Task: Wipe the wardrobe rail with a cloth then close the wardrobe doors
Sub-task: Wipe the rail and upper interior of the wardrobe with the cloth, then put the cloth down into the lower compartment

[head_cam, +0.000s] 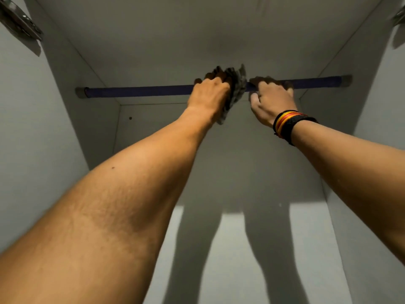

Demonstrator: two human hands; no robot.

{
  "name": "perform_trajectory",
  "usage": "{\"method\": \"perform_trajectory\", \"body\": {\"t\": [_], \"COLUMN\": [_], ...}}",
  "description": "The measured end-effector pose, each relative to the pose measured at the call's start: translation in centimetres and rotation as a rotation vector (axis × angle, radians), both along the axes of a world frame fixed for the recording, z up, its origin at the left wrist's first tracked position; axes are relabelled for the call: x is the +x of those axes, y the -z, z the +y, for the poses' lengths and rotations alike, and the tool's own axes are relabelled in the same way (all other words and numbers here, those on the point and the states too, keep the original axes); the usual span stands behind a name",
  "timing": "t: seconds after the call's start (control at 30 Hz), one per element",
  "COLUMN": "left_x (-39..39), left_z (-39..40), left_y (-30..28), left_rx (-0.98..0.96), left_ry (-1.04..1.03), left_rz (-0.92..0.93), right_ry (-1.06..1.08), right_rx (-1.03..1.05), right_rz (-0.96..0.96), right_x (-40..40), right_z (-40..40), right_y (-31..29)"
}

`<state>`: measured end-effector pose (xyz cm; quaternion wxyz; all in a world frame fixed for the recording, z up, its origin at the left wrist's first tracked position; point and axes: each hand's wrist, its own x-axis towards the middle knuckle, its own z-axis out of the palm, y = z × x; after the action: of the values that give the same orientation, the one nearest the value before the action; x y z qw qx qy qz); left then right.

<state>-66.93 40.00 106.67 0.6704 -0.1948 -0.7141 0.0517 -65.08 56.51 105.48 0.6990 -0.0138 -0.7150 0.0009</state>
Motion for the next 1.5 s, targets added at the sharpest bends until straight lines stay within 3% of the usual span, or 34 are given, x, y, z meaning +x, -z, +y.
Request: {"method": "perform_trajectory", "body": {"t": [0.1,0.2,0.27,0.37,0.5,0.6,0.73,0.8,0.9,1.1,1.5], "left_x": [1.1,1.5,1.5,0.7,-1.5,-1.5,-0.8,-0.1,1.6,6.0,23.4], "left_z": [1.5,1.0,0.0,-1.6,-3.1,-3.4,-3.6,-3.5,-3.9,-6.2,-5.7], "left_y": [-0.5,0.3,1.8,4.8,9.9,13.8,17.9,20.0,23.8,30.2,47.3], "left_rx": [0.003,0.052,0.060,0.178,0.668,0.832,1.109,1.177,1.116,0.966,1.322], "left_ry": [0.123,0.444,0.696,1.002,1.222,1.479,1.729,1.735,1.663,1.417,1.027], "left_rz": [-0.028,-0.035,-0.037,-0.113,-0.420,-0.744,-0.979,-1.056,-1.201,-1.415,-1.555], "right_ry": [-0.198,-0.492,-0.764,-1.263,-1.433,-1.521,-1.528,-1.532,-1.534,-1.248,-1.052], "right_rx": [-0.093,-0.203,-0.322,-0.488,-0.712,-0.898,-1.055,-1.097,-1.195,-1.392,-1.483], "right_rz": [-0.095,-0.007,-0.009,-0.206,-0.297,-0.345,-0.419,-0.491,-0.556,-0.605,-0.847], "right_x": [1.0,2.2,3.0,4.1,4.9,5.2,5.5,6.2,7.7,10.4,26.8], "right_z": [-1.3,-2.3,-2.5,-3.3,-4.7,-5.9,-6.6,-6.5,-5.7,-5.2,-4.2], "right_y": [-0.3,0.7,1.9,4.5,8.0,10.9,15.3,17.9,21.6,28.3,45.2]}}
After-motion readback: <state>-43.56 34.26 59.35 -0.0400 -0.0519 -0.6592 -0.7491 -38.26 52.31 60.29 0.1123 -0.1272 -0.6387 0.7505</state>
